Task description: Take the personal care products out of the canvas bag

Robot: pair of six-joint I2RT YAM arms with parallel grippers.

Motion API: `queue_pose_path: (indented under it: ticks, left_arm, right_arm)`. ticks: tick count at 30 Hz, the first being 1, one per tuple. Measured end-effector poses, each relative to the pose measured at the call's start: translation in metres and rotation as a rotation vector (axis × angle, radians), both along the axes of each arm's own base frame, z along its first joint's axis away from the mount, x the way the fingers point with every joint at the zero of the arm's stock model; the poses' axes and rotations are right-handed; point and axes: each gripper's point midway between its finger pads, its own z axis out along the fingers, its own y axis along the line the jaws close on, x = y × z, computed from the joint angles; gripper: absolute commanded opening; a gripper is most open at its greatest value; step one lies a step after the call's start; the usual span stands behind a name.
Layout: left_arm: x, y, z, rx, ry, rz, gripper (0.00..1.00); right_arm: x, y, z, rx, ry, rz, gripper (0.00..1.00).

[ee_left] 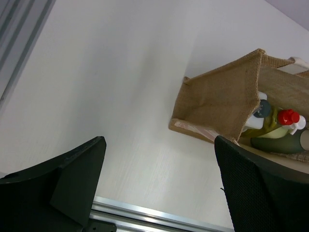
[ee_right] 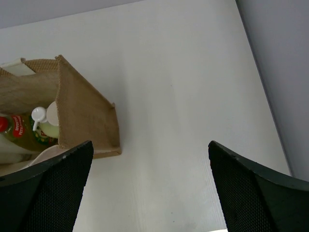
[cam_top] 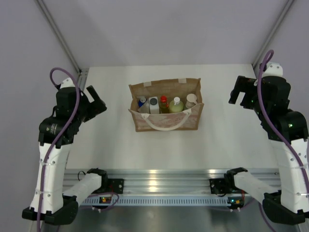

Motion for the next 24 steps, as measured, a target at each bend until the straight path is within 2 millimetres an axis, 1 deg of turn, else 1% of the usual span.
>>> queue_pose_path:
  ticks: [5,9,12,18,20,24]
  left_arm:
    - [0.002,-0.009,0.0,-0.112,0.005,0.046,0.99]
    - [0.005,-0.029,-0.004,-0.282,0.036,0.073,0.99]
    - [0.008,-0.045,-0.019,-0.405,0.104,0.096,0.99]
    - [0.006,-0.069,-0.066,-0.567,0.273,0.176,0.99]
    - [0.003,-0.08,-0.073,-0.596,0.304,0.178,0.99]
    - [0.003,-0.117,-0.075,-0.616,0.329,0.126,0.99]
  right_arm:
    - [0.0,0.001,0.0,0.003,-0.001,0.001,0.99]
    - [0.0,0.006,-0.001,0.015,0.003,0.027,0.99]
    - [0.003,0.019,-0.004,0.047,0.021,0.087,0.99]
    - [0.012,0.047,-0.018,0.124,0.091,0.199,1.0]
    - [0.015,0.058,-0.024,0.149,0.119,0.242,0.99]
    - [0.015,0.071,-0.027,0.185,0.143,0.299,0.99]
